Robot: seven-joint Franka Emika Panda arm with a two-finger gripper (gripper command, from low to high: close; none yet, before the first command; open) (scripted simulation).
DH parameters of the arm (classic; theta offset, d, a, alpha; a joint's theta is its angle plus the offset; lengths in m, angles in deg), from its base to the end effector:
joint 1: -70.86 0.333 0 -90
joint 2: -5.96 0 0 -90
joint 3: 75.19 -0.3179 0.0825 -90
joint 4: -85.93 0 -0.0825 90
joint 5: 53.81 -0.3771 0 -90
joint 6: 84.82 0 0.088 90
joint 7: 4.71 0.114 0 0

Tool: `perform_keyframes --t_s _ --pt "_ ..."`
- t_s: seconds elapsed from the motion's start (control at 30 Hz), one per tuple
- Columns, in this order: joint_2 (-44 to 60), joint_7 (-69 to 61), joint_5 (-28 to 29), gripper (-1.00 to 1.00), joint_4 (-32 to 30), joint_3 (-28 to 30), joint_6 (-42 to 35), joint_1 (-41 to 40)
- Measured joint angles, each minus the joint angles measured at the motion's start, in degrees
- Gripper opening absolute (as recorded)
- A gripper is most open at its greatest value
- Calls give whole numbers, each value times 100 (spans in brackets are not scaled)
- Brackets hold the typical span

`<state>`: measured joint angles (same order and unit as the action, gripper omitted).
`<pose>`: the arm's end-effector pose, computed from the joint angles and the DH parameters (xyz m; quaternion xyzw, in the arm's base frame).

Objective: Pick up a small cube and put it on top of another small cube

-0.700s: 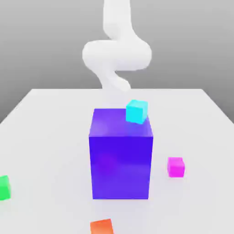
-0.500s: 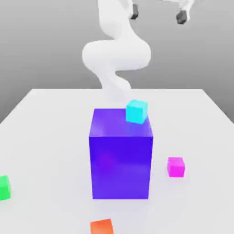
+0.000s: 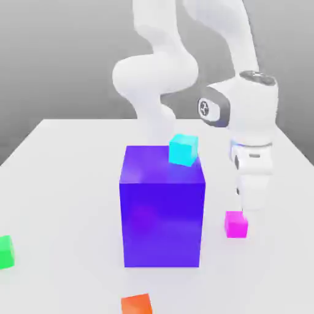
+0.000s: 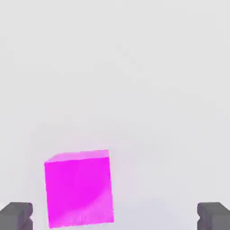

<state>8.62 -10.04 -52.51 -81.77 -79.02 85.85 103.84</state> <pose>0.2632 0.1995 0.1753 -0.9291 -0.3699 -0.0028 0.0004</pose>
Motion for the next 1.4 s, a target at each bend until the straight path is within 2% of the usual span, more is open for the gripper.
perform_keyframes --t_s 0.17,0.2,0.43,0.7,0.9,1.17,1.4 --pt "1052 137 229 0 168 343 855 291" --pt "1175 138 228 -100 190 377 956 326" --pt "1164 156 249 -100 188 381 937 326" --pt "-360 -121 -125 -100 -90 157 -305 218" --pt "-975 -146 632 -100 581 168 -1014 -49" --pt "-839 -591 574 -100 1802 1262 -1846 -1120" --pt "-260 -1071 -252 -100 2404 2026 -2173 -2519"
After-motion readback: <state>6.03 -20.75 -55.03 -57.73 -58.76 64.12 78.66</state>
